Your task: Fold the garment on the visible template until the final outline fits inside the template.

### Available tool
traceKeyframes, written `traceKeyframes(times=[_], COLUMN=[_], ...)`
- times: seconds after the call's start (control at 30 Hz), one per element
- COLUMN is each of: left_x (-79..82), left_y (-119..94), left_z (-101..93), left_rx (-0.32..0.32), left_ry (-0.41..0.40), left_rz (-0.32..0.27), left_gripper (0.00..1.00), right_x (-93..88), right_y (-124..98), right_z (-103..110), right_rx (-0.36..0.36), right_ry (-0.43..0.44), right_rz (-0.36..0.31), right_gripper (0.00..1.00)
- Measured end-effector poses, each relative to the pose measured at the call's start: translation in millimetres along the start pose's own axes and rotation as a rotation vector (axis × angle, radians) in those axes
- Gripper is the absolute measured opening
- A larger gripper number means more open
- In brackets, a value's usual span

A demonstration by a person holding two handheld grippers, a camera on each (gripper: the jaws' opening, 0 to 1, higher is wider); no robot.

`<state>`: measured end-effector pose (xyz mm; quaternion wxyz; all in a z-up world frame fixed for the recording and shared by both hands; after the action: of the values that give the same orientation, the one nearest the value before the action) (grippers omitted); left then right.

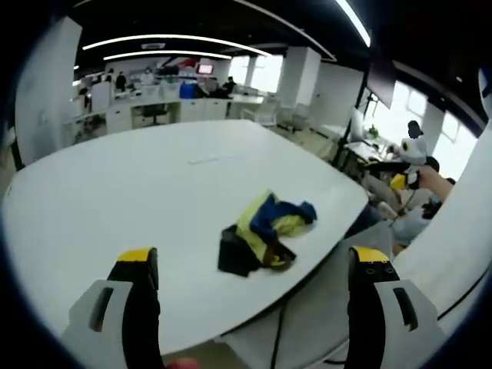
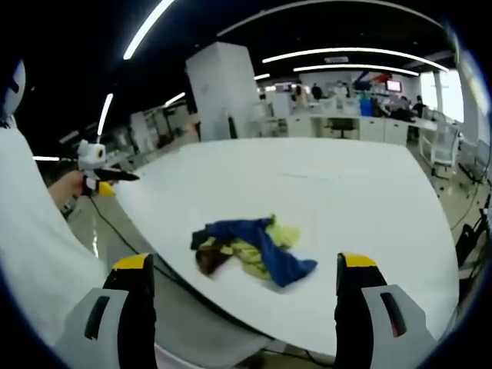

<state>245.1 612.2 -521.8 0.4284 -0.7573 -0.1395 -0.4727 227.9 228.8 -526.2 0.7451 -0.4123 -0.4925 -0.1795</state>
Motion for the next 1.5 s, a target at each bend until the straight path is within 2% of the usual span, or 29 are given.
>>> traceKeyframes(times=[0.77, 0.97, 1.5], left_x=[-9.3, -8.5, -11.4], left_y=[0, -1, 3], left_z=[-6.8, -9.2, -9.3], left_rx=[-0.015, -0.017, -0.026], left_ry=[0.004, 0.005, -0.001], left_rz=[0.033, 0.033, 0.045], left_gripper=[1.0, 1.0, 1.0], right_x=[-5.6, -12.5, -6.1], right_y=[-1, 1, 10], right_z=[4, 7, 6], right_rx=[-0.001, 0.006, 0.026], right_ry=[0.005, 0.011, -0.009], right_rz=[0.018, 0.042, 0.052], right_gripper=[0.97, 0.97, 0.96])
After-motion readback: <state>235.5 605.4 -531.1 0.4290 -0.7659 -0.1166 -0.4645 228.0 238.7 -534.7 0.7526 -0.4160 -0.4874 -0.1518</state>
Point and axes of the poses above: the point that each gripper's makers call its tool centre point, and the gripper's own axes: y roughly forward along the fingers, z roughly to its left, x roughly out of its top, the point moved 2 cm from there along -y, roughly backward along the fingers
